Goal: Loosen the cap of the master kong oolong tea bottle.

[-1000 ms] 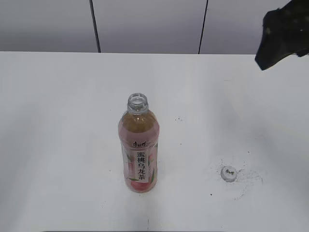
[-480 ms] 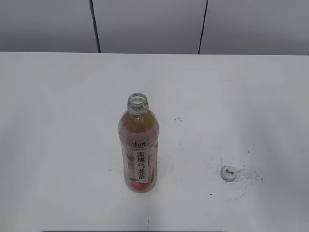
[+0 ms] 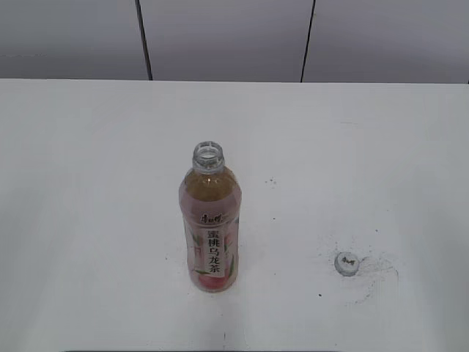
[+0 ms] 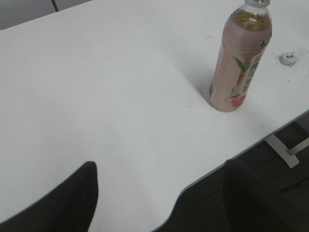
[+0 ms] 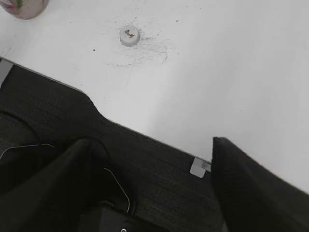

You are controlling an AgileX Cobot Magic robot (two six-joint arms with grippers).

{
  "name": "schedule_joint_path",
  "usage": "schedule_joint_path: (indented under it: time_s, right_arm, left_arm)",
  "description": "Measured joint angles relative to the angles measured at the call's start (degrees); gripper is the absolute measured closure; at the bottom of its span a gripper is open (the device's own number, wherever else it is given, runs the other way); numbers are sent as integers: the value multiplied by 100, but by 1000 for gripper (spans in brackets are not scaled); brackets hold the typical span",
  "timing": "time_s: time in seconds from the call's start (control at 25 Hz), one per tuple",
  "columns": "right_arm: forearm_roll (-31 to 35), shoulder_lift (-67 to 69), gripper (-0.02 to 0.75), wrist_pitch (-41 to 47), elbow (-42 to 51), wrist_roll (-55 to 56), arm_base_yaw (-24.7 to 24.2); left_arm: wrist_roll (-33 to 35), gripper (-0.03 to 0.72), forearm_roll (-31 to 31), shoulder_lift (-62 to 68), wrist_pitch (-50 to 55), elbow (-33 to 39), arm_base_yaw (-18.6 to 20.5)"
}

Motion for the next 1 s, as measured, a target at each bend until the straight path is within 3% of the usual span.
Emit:
schedule_joint_path:
  time_s: [0.28,1.0]
  right_arm:
    - [-8,-645,162,-604,680,0,0]
    - [-13,-651,162,-703,700,0,0]
  left_arm:
    - [7,222,-40,0,-85,6,0]
    - [14,242,-40,0,-87,6,0]
